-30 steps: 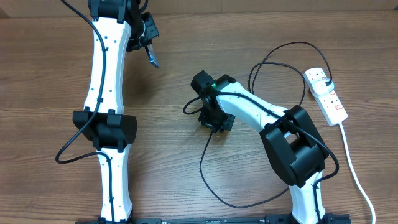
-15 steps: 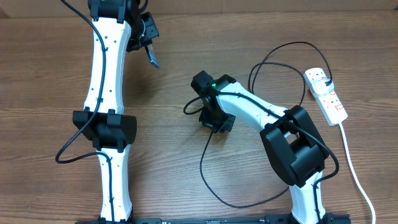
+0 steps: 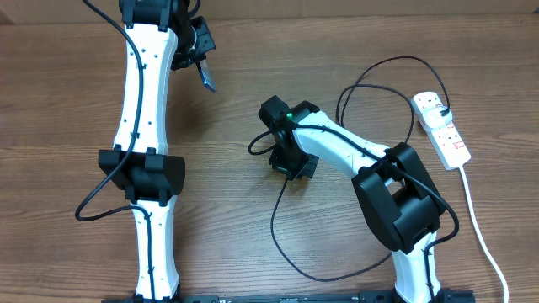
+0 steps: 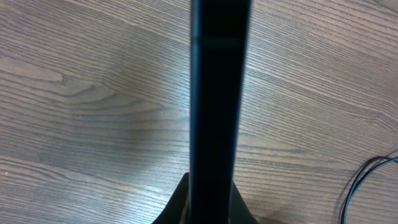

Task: Plug charger to phone and switch on socket
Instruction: 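Close the right gripper on the USB-C plug, then lift the plug with the right gripper toward the phone's bottom end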

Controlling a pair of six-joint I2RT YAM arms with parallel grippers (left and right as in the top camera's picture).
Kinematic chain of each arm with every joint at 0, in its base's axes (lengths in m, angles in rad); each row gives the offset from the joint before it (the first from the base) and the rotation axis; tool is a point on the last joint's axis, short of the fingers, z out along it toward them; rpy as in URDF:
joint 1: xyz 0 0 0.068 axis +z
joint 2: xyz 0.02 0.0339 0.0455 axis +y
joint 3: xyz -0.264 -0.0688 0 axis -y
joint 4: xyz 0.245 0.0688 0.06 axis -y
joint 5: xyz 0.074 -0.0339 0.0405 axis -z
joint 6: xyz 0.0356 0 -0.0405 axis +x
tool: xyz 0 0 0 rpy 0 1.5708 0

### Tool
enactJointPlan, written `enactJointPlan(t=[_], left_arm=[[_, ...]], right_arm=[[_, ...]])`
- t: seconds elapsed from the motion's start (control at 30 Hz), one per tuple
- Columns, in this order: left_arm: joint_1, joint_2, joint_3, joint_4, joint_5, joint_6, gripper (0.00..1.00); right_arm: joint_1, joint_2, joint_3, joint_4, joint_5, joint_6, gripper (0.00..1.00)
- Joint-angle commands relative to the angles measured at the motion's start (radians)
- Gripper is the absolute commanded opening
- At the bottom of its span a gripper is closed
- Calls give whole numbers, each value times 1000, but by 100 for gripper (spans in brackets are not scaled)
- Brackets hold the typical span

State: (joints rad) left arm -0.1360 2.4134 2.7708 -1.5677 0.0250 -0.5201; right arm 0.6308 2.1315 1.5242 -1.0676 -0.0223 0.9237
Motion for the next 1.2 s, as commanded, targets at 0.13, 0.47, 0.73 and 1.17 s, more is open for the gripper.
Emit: enactJointPlan(t=[0.13, 0.47, 0.73, 1.17], left_arm=[[-1, -33, 26, 5, -9, 11, 4], [-1, -33, 26, 5, -9, 11, 4], [-1, -33, 26, 5, -9, 11, 4], [-1, -33, 26, 27, 131, 117, 4]], right_arm=[[2, 39, -25, -15, 15, 12, 15], [2, 38, -25, -14, 16, 12, 9], [2, 38, -25, -12, 12, 12, 7], [-27, 38, 27, -24, -21, -50, 4]])
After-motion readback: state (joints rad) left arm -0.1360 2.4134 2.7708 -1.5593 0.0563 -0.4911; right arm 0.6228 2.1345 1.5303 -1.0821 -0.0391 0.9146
